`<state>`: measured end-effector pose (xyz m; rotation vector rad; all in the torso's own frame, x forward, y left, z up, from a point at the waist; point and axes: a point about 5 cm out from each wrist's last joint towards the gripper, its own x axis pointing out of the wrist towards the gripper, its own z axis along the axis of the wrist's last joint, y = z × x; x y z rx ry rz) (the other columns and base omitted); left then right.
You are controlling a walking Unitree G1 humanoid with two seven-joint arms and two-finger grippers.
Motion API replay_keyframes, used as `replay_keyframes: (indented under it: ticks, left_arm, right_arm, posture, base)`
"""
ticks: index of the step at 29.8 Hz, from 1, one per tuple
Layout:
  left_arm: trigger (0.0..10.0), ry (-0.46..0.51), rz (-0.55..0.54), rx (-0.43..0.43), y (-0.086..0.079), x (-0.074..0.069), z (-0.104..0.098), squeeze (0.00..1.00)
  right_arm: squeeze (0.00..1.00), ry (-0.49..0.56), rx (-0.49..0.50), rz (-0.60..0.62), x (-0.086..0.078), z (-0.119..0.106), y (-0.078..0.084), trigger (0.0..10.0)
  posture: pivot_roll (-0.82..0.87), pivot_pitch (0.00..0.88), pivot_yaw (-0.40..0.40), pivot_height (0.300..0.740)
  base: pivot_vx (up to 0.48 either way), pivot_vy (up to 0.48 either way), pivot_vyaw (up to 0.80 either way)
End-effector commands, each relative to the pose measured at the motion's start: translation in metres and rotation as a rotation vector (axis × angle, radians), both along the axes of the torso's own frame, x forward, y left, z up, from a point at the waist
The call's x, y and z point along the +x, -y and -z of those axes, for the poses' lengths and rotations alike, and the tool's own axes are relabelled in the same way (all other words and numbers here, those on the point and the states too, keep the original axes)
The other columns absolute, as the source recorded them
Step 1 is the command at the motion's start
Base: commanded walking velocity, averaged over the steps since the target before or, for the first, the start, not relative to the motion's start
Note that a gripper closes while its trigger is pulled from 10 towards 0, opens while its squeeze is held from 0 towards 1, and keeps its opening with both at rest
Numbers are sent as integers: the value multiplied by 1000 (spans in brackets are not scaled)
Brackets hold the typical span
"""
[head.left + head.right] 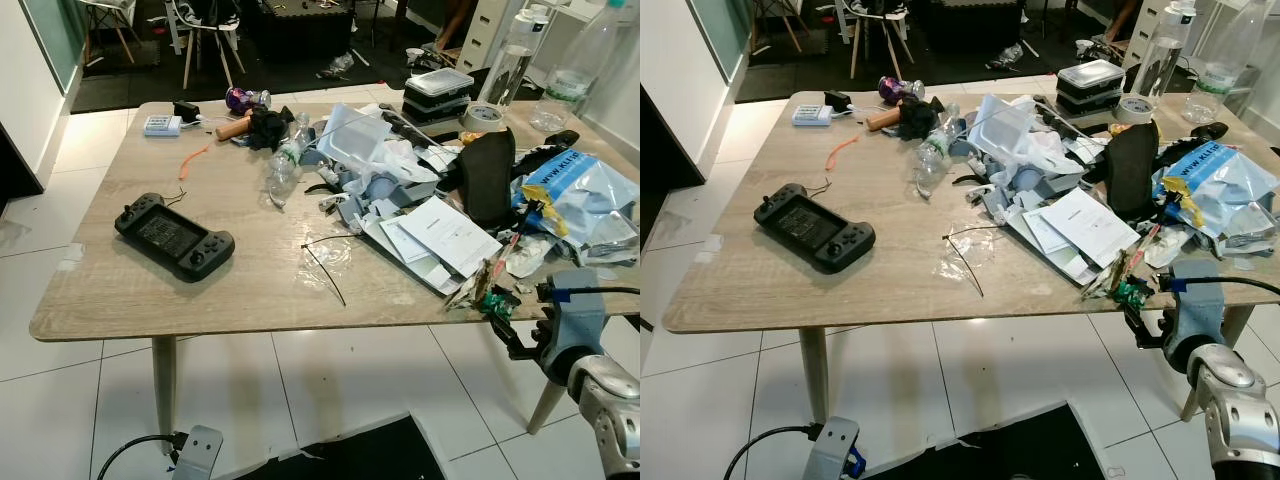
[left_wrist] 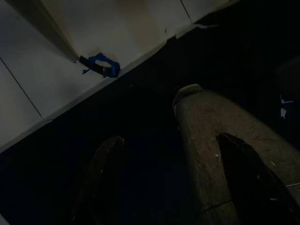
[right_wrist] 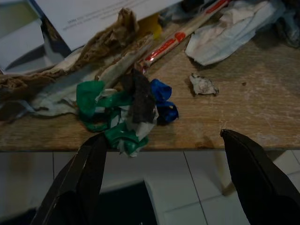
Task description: Picking trash to rubbish bin
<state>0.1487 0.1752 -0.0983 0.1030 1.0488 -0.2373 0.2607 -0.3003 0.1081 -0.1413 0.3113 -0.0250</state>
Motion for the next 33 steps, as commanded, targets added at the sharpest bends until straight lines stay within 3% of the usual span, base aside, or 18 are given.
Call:
replay_keyframes:
  ticks: [1,8,15,23,25,27,30,33]
  left_arm:
    - [10000,-54,24,12,-3,-13,5,0]
    - [10000,-52,21,15,-4,-13,5,0]
    - [10000,-55,17,14,-4,-14,5,0]
    - [10000,-55,14,17,-6,-14,5,0]
    - [10000,-55,14,18,-6,-15,5,0]
    - [10000,-55,14,18,-6,-15,5,0]
    - [10000,-56,14,18,-7,-15,5,0]
    - [10000,-54,16,20,-7,-14,5,0]
  right_arm:
    - [0,11,23,-15,-3,7,-3,10000]
    - [0,59,162,-102,-1,21,-23,10000]
    - [0,94,232,-124,1,29,-30,10000]
    - [0,85,206,-77,4,31,-20,10000]
    - [0,83,159,-16,5,29,-6,10000]
    - [0,83,159,-16,5,29,-6,10000]
    - [0,89,125,36,8,28,7,10000]
    - [0,93,123,27,13,28,5,10000]
  posture:
    - [-69,88,13,740]
    - [-62,89,15,740]
    - [-62,89,15,740]
    - [-54,88,12,740]
    - [-52,84,9,740]
    - [-52,84,9,740]
    - [-51,79,9,740]
    - [-51,79,9,740]
  base:
    - [0,0,0]
    - [0,0,0]
    - [0,0,0]
    - [0,0,0]
    - [0,0,0]
    - [0,0,0]
    - [0,0,0]
    - [0,0,0]
